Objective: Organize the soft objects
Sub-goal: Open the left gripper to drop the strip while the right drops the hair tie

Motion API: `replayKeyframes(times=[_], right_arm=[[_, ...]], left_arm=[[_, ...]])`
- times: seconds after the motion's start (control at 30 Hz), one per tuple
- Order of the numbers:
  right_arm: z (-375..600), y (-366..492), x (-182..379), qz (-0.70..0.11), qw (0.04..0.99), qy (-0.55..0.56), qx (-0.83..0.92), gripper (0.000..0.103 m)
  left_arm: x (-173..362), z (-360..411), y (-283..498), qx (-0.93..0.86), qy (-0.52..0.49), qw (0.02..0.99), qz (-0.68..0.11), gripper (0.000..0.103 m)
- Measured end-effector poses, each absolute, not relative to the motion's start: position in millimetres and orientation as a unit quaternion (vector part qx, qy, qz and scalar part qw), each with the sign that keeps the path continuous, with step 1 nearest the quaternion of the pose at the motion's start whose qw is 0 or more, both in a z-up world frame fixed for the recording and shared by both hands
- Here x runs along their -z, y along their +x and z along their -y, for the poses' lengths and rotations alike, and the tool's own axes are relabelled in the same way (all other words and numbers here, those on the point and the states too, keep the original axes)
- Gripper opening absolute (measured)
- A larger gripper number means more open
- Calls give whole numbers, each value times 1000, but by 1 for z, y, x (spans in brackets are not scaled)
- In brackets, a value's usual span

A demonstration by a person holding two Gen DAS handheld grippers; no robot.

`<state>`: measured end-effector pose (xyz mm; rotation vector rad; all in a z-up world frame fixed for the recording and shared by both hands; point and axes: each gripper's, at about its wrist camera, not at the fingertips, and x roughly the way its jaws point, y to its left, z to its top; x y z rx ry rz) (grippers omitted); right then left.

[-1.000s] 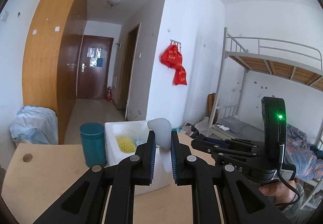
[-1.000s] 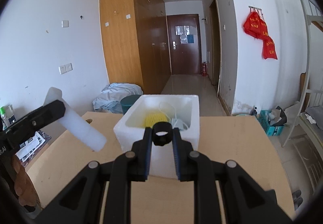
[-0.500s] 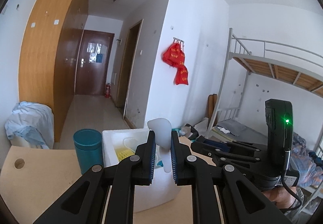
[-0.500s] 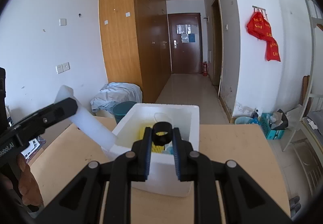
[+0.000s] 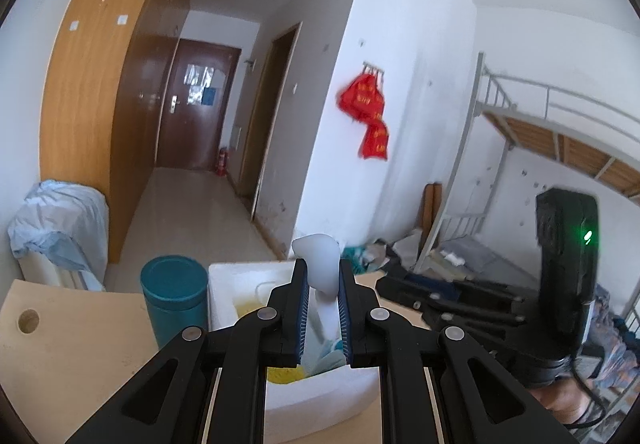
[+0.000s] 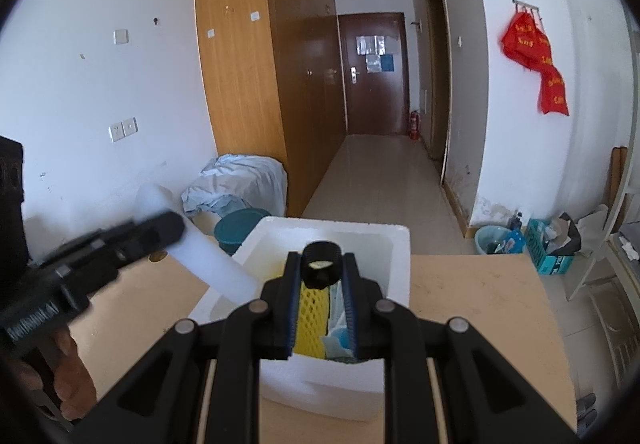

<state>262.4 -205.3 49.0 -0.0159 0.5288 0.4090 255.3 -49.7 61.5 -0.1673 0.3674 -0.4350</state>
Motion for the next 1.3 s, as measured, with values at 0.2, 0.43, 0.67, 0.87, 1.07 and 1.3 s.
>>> replayKeyframes(times=[0.2,0.43,0.67,0.87,1.07,1.3], right_arm=[[202,270,-38,-274,941,-9,-200,23],[200,273,-38,-279,939,-10,-203,23],[195,279,-37,-284,936,-9,-206,23],[197,281,-38,-282,937,1,-206,23],[197,279,-38,-279,937,3,-209,28],[199,276,-40,-269,941,6,-203,50]], left_arm=[[-48,54,273,209,-80,952,-209,15],[-43,55,280,213,-80,951,-211,22],[-45,54,277,209,-75,954,-201,54],[-48,49,276,205,-78,956,-197,56],[-50,47,277,202,-82,956,-197,57],[-52,47,274,201,-83,957,-193,57]])
